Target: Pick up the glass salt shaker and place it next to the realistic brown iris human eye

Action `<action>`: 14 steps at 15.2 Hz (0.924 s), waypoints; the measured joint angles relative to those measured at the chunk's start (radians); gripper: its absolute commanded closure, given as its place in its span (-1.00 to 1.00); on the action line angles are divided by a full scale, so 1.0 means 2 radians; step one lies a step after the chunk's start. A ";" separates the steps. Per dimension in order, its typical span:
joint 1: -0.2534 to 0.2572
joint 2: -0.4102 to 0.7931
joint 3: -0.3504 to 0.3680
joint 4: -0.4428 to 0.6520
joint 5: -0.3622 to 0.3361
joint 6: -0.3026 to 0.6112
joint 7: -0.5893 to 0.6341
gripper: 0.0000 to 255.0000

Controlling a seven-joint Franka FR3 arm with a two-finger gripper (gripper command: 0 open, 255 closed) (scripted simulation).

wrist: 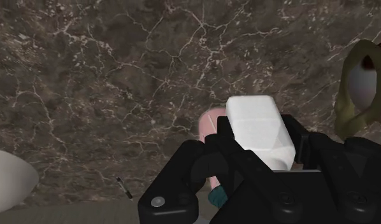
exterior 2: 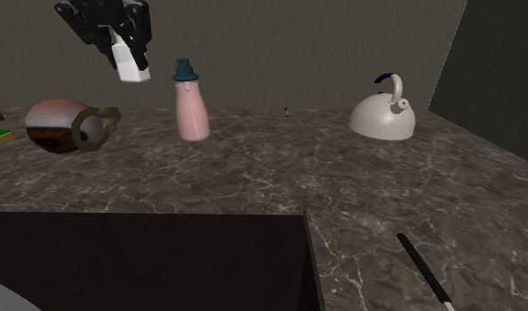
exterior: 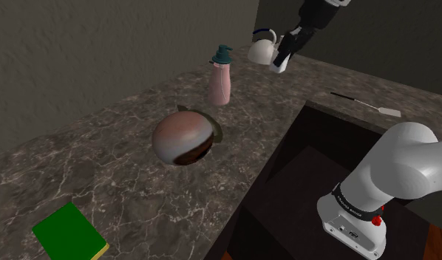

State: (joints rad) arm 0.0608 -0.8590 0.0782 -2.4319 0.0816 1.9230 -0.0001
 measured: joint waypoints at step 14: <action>0.033 0.047 0.174 0.059 0.056 0.004 0.174 1.00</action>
State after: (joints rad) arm 0.1270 -0.7652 0.4259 -2.3136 0.1943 1.9306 0.3474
